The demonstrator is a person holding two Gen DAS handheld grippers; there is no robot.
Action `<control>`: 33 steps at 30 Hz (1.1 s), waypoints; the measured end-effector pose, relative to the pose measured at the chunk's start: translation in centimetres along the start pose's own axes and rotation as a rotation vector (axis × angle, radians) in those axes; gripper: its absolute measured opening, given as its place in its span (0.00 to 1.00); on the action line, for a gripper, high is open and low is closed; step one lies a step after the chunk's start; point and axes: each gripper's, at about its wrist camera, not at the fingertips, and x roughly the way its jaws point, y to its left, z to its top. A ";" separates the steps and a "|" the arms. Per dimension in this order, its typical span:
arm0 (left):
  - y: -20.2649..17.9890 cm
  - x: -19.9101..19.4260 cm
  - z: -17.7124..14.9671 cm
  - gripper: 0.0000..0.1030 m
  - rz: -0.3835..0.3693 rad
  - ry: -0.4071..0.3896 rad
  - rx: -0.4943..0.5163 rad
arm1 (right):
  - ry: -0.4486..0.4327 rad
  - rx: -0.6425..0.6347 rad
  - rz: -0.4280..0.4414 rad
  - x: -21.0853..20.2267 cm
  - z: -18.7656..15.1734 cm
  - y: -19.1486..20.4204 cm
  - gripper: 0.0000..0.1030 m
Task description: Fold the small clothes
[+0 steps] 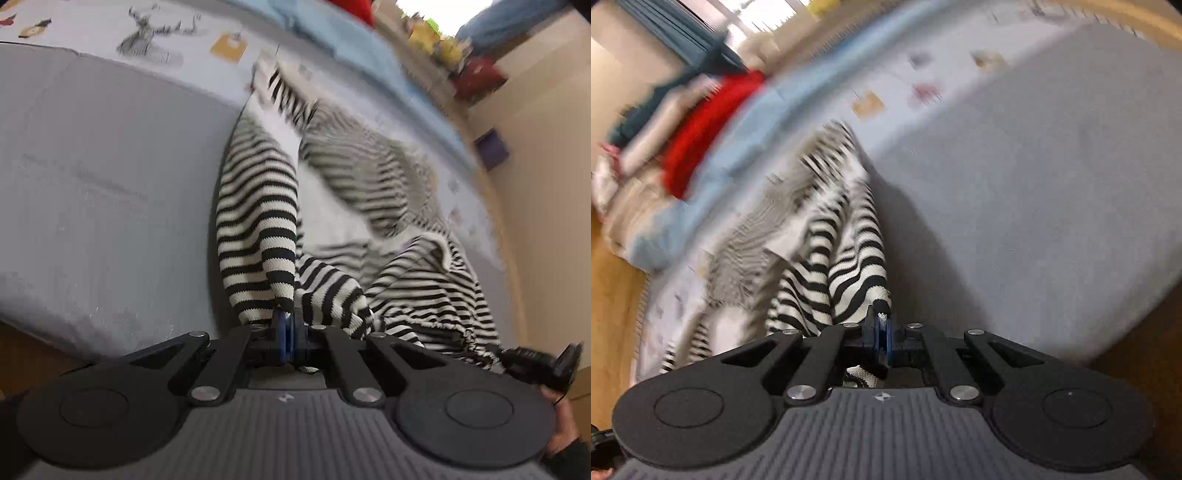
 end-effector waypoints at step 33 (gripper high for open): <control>0.4 8.1 2.5 0.09 0.187 0.145 -0.032 | 0.187 -0.179 -0.232 8.9 -0.3 2.3 0.08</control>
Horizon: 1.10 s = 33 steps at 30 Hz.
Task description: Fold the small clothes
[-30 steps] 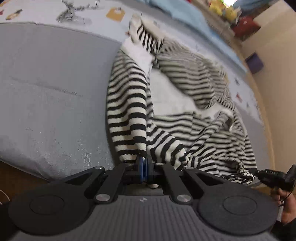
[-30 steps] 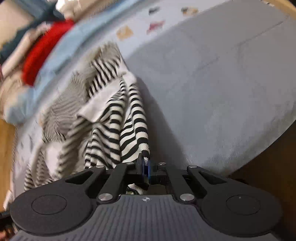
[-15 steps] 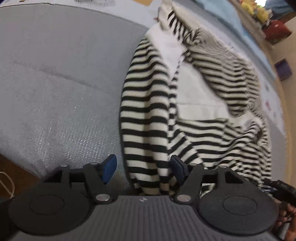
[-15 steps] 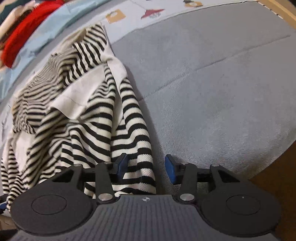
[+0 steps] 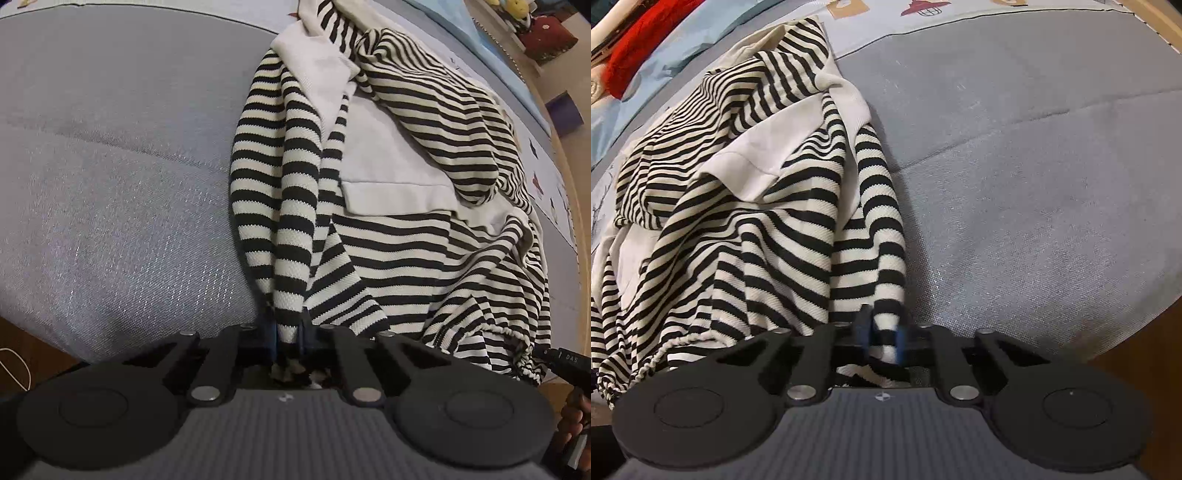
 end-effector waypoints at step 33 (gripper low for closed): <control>-0.4 -19.8 -6.5 0.05 -0.353 -0.445 0.040 | -0.513 0.120 0.415 -23.7 -7.1 -3.8 0.00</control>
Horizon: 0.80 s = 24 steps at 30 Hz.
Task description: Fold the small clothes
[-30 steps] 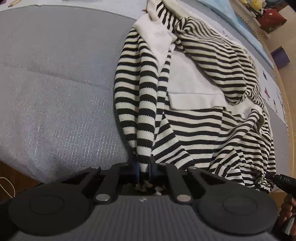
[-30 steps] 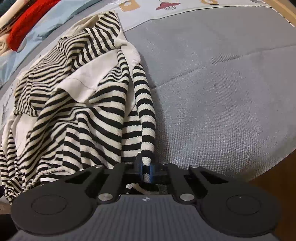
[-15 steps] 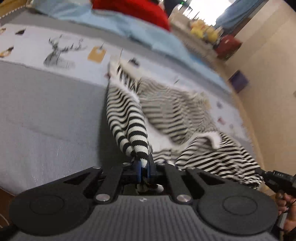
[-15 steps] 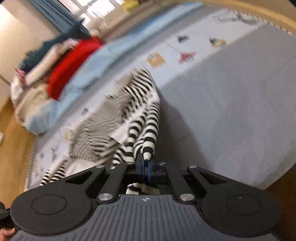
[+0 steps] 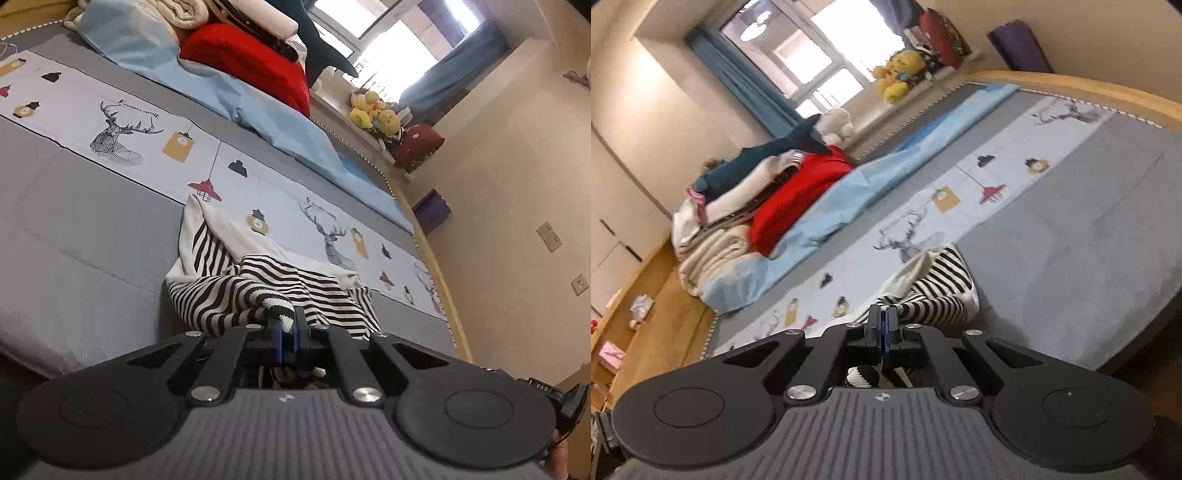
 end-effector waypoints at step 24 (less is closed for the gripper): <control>10.3 26.1 13.7 0.10 0.162 0.171 -0.174 | 0.098 0.020 -0.135 31.9 8.9 -2.6 0.01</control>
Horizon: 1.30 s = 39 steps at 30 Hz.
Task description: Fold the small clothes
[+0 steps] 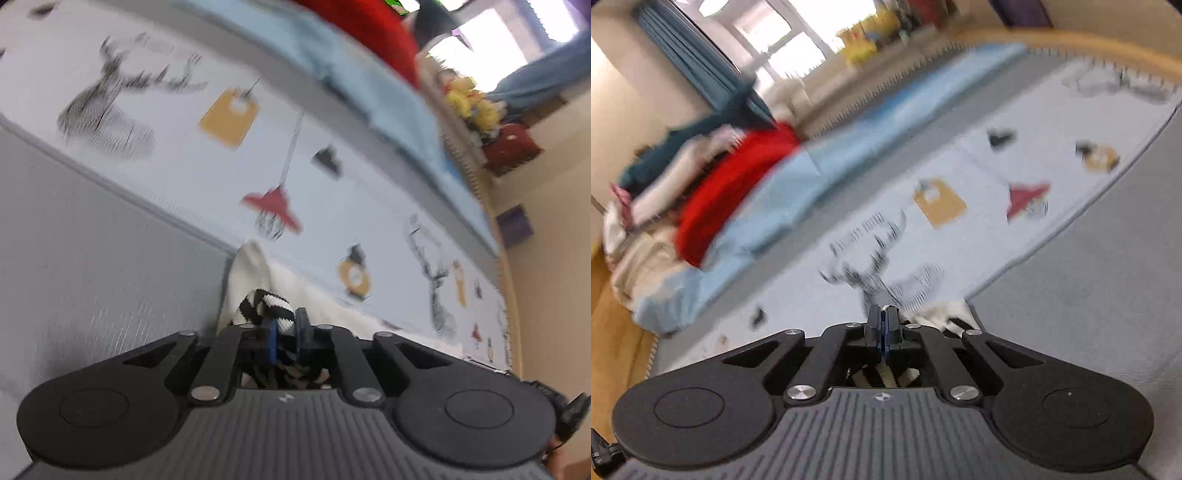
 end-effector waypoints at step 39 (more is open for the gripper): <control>-6.0 7.9 -1.6 0.59 0.058 0.052 0.004 | 0.220 -0.230 -0.095 10.1 -5.2 5.9 0.48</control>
